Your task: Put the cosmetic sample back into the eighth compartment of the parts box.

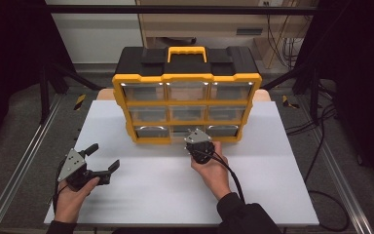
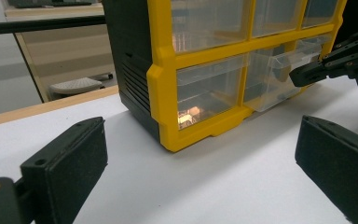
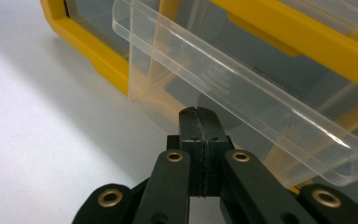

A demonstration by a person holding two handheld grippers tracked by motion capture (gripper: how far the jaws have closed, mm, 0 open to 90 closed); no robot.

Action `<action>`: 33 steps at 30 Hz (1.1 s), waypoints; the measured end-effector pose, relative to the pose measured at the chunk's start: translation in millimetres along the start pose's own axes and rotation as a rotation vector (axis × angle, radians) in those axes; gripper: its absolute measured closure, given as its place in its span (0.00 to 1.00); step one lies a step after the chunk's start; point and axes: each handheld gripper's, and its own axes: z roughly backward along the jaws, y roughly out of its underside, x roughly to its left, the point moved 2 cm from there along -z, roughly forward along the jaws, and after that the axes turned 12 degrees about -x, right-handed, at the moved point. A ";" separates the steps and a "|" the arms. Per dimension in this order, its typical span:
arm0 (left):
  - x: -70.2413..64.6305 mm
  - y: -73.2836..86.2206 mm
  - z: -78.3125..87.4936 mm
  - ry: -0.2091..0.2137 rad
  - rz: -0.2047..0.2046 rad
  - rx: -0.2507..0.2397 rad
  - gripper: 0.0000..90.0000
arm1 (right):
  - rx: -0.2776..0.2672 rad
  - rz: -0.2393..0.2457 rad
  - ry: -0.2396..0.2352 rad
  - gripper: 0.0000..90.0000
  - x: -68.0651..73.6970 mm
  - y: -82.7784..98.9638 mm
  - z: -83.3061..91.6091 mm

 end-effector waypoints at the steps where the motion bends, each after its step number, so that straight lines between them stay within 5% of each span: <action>1: 0.0 0.0 0.0 0.000 0.000 0.000 0.03 | 0.000 0.000 0.000 1.00 0.1 0.0 0.0; 33: 0.0 0.1 -0.2 0.001 0.000 0.000 0.02 | 0.000 0.000 0.010 1.00 -1.1 -0.9 -3.3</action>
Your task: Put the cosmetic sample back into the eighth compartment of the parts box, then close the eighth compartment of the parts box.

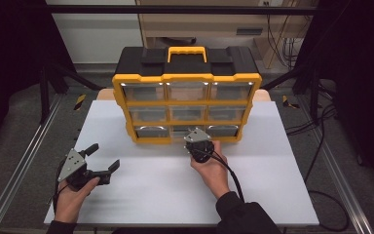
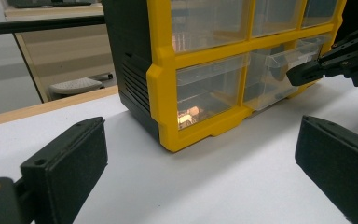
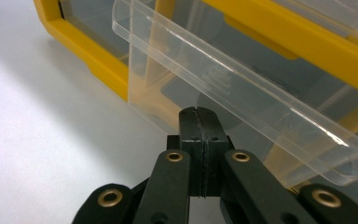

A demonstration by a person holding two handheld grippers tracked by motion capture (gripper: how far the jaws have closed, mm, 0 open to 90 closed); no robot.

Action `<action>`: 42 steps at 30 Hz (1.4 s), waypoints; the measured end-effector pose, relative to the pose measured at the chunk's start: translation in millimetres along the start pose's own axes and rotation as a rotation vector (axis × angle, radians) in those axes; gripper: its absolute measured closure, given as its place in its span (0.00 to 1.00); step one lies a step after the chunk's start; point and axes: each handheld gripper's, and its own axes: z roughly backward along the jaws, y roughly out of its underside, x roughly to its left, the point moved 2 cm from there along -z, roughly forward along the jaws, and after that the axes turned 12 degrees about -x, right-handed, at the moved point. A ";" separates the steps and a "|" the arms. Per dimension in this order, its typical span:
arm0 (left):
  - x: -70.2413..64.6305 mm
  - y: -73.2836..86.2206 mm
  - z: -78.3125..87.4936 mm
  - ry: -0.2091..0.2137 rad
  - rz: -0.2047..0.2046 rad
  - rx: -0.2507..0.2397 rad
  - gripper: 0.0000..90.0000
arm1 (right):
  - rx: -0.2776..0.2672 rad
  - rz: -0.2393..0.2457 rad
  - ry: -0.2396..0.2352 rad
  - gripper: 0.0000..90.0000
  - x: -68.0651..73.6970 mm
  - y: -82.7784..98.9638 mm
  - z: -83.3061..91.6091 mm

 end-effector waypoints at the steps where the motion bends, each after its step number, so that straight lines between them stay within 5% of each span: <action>1: 0.0 0.0 0.0 0.000 0.000 0.000 0.03 | 0.000 0.000 0.000 1.00 0.0 -0.1 0.0; 42: 0.5 -0.5 0.5 -0.003 -0.001 -0.002 0.03 | -0.002 -0.007 0.018 1.00 -4.8 -0.3 -3.8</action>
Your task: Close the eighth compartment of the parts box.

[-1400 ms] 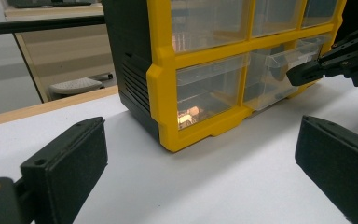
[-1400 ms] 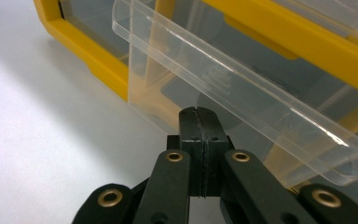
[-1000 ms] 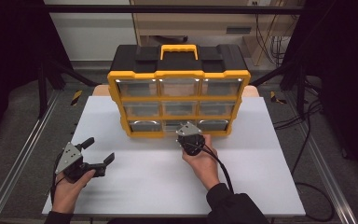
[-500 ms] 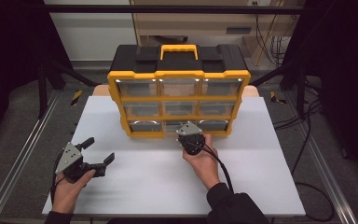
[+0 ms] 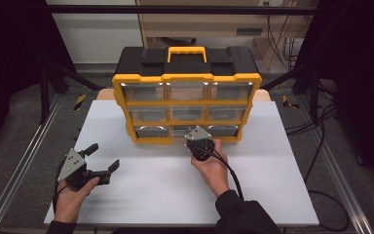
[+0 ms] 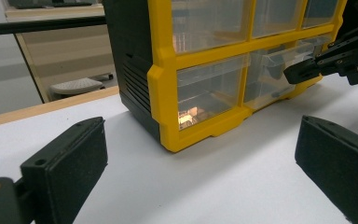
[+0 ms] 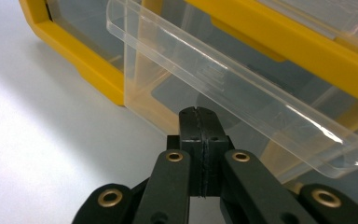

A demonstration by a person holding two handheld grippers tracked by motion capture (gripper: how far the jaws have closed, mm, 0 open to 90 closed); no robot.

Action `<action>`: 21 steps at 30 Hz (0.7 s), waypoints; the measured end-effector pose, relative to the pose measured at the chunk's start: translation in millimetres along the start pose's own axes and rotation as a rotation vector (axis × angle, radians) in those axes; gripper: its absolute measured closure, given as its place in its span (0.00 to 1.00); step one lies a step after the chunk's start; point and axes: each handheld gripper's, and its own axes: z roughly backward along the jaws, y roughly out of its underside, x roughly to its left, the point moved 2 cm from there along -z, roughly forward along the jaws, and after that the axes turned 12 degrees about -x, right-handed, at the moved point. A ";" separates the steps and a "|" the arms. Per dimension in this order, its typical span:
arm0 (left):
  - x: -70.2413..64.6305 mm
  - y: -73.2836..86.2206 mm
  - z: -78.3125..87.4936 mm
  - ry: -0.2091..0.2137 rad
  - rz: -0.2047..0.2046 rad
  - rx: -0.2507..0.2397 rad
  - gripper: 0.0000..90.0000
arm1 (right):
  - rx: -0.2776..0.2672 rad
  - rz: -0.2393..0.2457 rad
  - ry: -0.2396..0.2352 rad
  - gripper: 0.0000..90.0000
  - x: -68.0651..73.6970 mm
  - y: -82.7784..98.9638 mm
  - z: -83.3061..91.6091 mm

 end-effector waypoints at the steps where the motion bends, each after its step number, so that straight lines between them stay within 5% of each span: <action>1: 0.1 0.0 0.0 0.000 0.000 0.000 0.03 | -0.001 0.000 0.002 1.00 -0.5 0.0 0.0; 21: 0.2 -0.2 0.2 0.000 0.000 -0.001 0.03 | -0.007 -0.023 0.023 1.00 -5.2 1.1 -1.9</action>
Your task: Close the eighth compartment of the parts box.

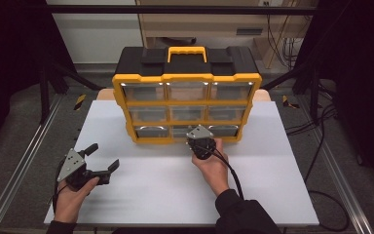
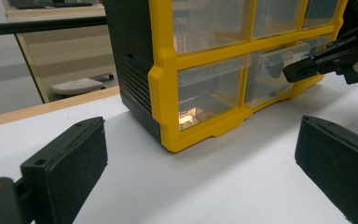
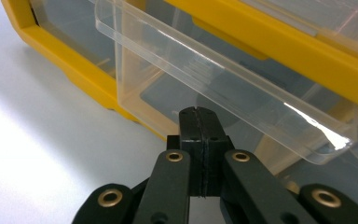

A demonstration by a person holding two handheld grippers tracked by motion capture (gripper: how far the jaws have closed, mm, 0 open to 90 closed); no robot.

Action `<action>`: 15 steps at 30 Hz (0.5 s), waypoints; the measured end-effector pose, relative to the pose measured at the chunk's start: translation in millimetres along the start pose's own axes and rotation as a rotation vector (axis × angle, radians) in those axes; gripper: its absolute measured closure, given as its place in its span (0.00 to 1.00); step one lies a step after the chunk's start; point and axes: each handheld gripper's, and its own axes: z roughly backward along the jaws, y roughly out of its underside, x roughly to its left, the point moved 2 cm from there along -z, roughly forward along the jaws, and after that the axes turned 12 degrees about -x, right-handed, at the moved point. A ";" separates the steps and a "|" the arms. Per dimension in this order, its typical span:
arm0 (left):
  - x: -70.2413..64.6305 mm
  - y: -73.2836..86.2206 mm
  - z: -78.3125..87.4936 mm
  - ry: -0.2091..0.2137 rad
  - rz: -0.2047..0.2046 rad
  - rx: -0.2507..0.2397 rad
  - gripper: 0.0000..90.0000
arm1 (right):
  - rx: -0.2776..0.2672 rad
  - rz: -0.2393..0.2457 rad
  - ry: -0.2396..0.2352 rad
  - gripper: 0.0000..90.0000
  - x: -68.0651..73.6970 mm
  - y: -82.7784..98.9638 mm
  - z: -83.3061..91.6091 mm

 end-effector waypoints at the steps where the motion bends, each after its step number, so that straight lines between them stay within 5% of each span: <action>1: -0.1 0.0 -0.1 0.000 0.000 0.000 0.03 | 0.000 -0.001 0.001 1.00 -0.1 0.1 -0.1; 15: -0.2 0.2 -0.3 0.001 0.001 0.001 0.03 | -0.004 -0.018 0.017 1.00 -3.1 0.1 -0.9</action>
